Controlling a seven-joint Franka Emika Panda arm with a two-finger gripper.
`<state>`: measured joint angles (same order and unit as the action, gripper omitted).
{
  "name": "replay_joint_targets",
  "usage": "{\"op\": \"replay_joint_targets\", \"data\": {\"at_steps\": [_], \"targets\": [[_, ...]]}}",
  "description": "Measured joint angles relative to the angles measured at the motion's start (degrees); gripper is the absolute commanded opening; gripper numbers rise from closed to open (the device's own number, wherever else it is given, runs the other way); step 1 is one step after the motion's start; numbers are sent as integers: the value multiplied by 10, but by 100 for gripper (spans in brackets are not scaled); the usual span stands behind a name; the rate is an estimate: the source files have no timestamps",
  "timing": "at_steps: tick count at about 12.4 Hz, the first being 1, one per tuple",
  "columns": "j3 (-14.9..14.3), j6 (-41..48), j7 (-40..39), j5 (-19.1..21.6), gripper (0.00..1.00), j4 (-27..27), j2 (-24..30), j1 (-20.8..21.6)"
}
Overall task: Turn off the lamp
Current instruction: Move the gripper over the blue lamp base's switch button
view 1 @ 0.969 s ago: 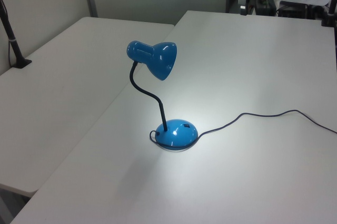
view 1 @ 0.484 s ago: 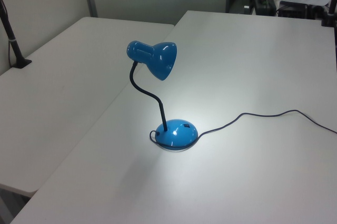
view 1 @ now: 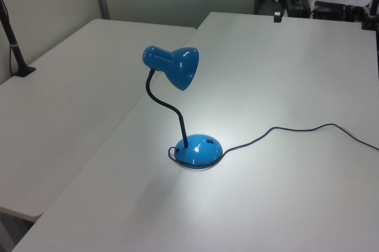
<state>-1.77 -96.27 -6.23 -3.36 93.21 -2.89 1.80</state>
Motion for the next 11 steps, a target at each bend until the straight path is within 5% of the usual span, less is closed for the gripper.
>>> {"op": "replay_joint_targets", "data": {"at_steps": [3,7,11], "targets": [[5,-16,-38,10,0,23,-13,24],[8,-154,-44,10,0,126,-34,106],[9,-231,-58,10,0,150,-77,148]]}}
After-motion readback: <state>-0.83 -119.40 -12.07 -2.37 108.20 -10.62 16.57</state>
